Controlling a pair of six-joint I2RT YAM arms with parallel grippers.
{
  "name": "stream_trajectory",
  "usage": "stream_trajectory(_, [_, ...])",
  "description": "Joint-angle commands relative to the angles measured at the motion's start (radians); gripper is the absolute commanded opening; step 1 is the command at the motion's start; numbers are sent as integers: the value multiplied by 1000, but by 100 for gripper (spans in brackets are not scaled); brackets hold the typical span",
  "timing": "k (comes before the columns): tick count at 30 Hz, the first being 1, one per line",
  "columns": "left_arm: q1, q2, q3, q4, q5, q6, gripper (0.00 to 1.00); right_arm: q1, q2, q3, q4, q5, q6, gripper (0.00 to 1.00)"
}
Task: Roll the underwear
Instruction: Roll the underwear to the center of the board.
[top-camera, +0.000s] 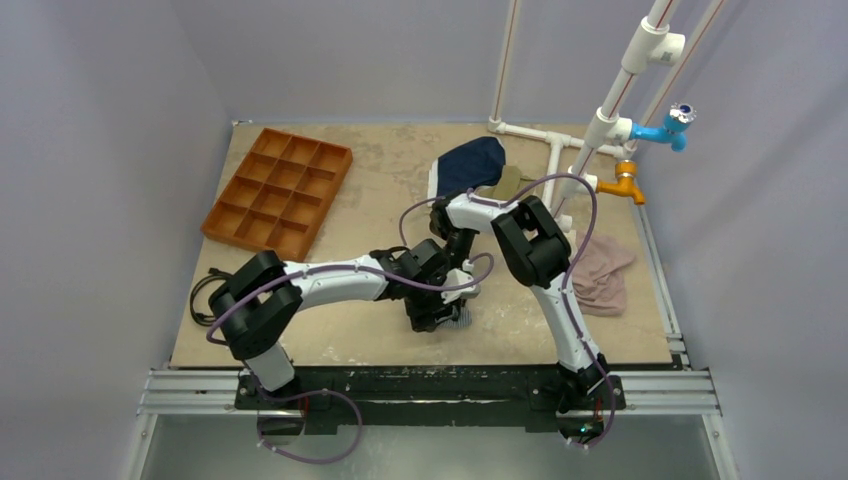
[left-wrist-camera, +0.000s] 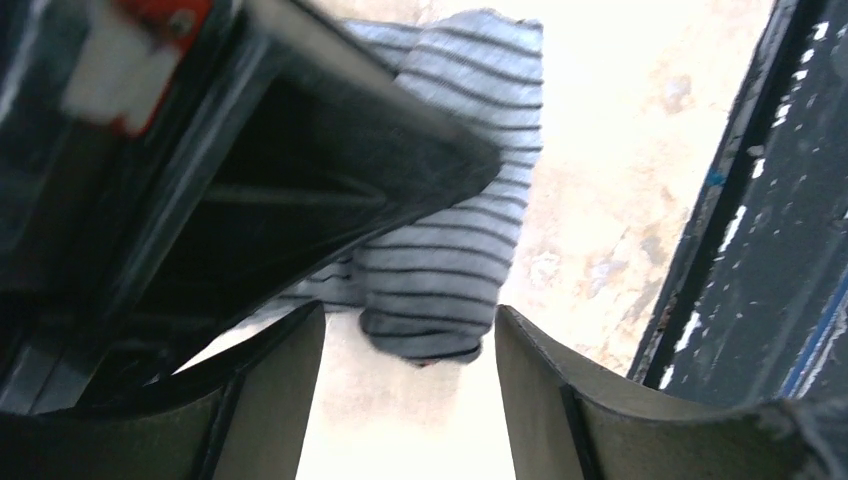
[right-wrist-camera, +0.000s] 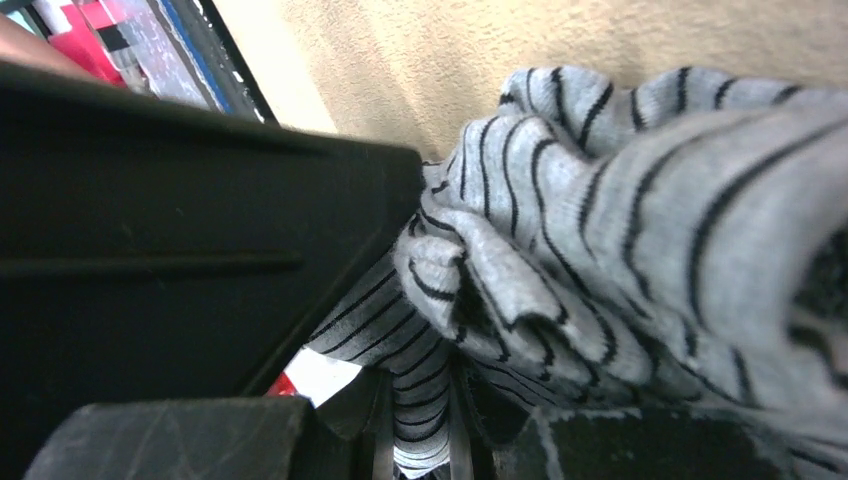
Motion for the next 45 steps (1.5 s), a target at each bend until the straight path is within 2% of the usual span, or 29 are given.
stream_trajectory(1, [48, -72, -35, 138, -65, 54, 63, 35, 11, 3, 274, 132, -128, 0])
stream_trajectory(9, [57, -168, -73, 156, 96, 116, 63, 35, 37, 26, 256, 130, -130, 0])
stream_trajectory(19, [51, -128, -29, 95, 237, 163, 64, 34, 52, 41, 253, 128, -129, 0])
stream_trajectory(33, [17, -36, -61, 279, 107, 64, 63, 35, 58, 29, 265, 110, -120, 0])
stream_trajectory(40, [0, -16, -61, 296, 84, 13, 56, 35, 64, 41, 265, 107, -113, 0])
stream_trajectory(45, [-4, 9, -58, 295, 83, -13, 48, 35, 65, 53, 263, 102, -104, 0])
